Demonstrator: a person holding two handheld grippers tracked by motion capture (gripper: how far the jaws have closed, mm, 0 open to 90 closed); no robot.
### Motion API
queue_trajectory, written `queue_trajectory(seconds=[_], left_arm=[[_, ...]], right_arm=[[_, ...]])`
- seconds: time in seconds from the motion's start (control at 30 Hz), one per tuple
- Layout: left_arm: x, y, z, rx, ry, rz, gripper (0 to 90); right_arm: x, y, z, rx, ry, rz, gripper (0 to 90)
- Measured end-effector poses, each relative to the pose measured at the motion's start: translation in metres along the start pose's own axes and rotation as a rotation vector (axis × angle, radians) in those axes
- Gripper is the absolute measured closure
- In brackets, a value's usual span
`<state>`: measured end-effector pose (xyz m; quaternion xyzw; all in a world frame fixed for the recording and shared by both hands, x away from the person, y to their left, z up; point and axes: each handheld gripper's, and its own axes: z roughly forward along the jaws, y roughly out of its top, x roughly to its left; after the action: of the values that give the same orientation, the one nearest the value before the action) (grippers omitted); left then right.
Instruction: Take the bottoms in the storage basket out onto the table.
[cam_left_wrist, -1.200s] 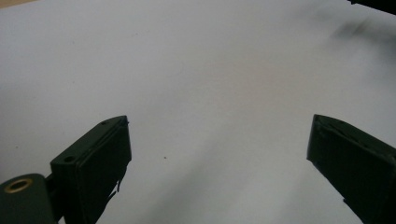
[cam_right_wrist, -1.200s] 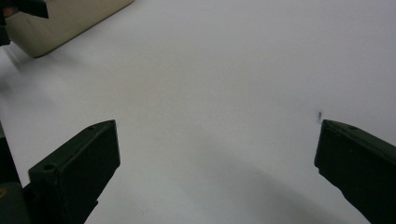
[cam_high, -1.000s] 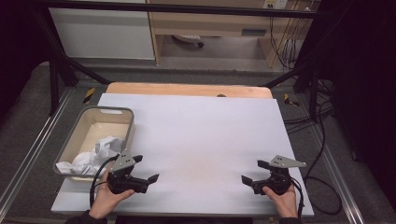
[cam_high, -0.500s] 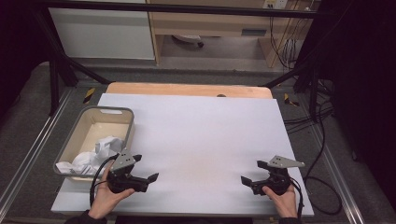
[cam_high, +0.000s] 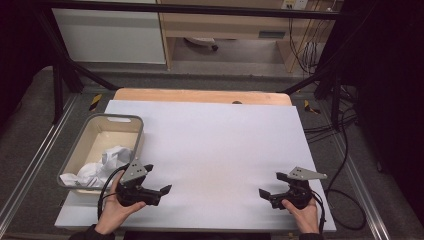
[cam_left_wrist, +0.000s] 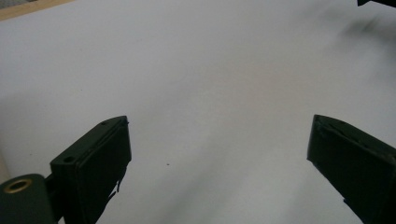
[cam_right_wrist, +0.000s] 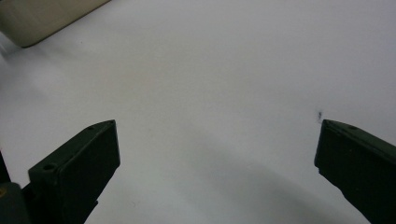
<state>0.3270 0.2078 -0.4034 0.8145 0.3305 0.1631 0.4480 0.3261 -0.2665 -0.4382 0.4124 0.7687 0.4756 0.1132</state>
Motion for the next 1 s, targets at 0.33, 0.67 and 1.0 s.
queue_trajectory(seconds=[0.33, 0.67, 1.0], left_arm=[[0.0, 0.006, -0.004, -0.006, 0.006, 0.004, 5.8], [0.0, 0.009, -0.006, -0.002, 0.01, 0.0, 5.7], [0.0, 0.016, -0.008, 0.009, 0.019, 0.011, 5.6]], right_arm=[[0.0, 0.0, 0.001, 0.009, 0.003, -0.002, 0.5], [0.001, 0.001, 0.002, 0.011, 0.001, -0.007, 0.5], [0.002, 0.0, 0.003, 0.02, -0.003, -0.013, 0.5]])
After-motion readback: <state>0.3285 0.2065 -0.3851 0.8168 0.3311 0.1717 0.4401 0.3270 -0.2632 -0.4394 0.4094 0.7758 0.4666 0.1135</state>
